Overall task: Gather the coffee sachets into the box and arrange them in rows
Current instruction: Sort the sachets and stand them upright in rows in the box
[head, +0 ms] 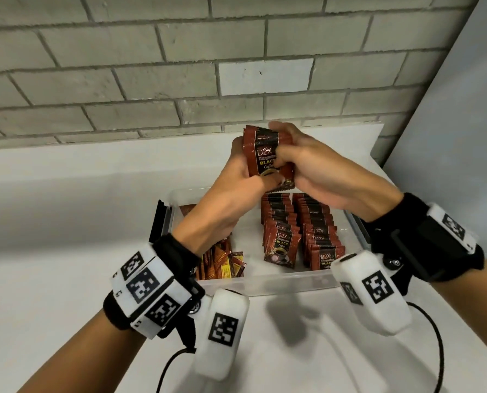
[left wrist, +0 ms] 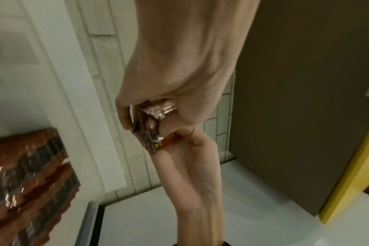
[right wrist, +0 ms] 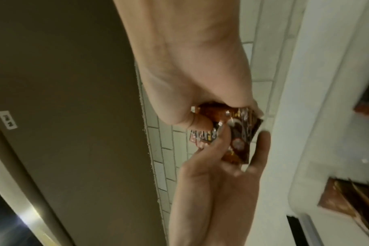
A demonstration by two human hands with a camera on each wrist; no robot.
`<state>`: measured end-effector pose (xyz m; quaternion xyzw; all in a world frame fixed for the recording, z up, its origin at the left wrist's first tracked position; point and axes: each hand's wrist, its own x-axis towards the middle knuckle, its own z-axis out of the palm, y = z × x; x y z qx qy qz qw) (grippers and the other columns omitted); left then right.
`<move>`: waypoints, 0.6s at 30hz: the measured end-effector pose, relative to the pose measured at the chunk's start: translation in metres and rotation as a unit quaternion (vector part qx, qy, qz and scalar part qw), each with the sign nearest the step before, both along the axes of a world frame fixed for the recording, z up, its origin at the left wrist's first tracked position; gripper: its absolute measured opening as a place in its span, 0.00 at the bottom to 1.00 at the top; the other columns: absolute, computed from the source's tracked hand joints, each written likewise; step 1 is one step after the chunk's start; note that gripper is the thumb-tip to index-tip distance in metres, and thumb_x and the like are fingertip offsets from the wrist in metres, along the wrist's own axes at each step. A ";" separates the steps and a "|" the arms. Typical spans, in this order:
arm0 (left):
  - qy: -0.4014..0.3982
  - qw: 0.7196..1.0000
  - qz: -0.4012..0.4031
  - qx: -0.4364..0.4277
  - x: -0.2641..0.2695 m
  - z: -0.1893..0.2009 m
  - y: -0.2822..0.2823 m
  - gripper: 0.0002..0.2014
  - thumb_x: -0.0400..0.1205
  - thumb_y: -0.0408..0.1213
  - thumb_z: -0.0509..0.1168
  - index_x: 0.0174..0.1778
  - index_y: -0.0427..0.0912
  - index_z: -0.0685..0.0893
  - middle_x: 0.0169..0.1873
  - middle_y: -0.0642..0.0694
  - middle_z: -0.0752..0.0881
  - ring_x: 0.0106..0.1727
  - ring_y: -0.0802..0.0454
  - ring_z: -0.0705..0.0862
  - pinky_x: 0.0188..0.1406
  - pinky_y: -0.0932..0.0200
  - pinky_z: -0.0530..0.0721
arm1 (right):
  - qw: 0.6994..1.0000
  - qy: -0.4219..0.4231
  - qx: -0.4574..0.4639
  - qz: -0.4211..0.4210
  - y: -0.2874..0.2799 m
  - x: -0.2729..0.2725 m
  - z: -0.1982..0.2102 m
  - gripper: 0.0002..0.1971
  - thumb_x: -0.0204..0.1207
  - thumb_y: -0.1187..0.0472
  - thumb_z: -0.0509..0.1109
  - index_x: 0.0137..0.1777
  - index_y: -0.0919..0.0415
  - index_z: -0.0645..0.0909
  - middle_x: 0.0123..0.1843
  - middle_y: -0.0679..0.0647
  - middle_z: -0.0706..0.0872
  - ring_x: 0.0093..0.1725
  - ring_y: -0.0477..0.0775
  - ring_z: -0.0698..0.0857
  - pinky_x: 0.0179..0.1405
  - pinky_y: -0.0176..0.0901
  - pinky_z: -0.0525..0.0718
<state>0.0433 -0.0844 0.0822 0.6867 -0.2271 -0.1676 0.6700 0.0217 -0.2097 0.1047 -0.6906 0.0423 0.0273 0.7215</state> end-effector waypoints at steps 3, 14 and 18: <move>0.037 0.999 0.015 0.005 0.002 -0.013 -0.004 0.26 0.77 0.20 0.64 0.68 0.44 0.66 0.61 0.41 0.81 0.61 0.51 0.84 0.53 0.62 0.87 | 1.000 0.002 0.030 0.000 0.004 -0.002 -0.013 0.37 0.77 0.73 0.56 0.82 0.46 0.50 0.51 0.53 0.81 0.52 0.49 0.78 0.62 0.44 0.75; 0.089 0.975 -0.048 0.197 0.011 -0.043 -0.001 0.33 0.78 0.26 0.67 0.73 0.45 0.56 0.61 0.43 0.79 0.64 0.49 0.79 0.60 0.55 0.82 | 0.899 0.066 -0.395 0.178 -0.021 0.005 -0.020 0.32 0.72 0.64 0.73 0.68 0.52 0.57 0.52 0.57 0.82 0.44 0.51 0.87 0.40 0.43 0.89; 0.134 0.945 -0.109 0.277 0.009 -0.065 -0.004 0.41 0.73 0.36 0.71 0.76 0.52 0.53 0.62 0.45 0.80 0.63 0.50 0.80 0.60 0.55 0.81 | 0.856 0.103 -0.442 0.248 -0.022 0.007 -0.032 0.35 0.70 0.65 0.77 0.71 0.54 0.59 0.56 0.56 0.82 0.49 0.56 0.88 0.49 0.48 0.89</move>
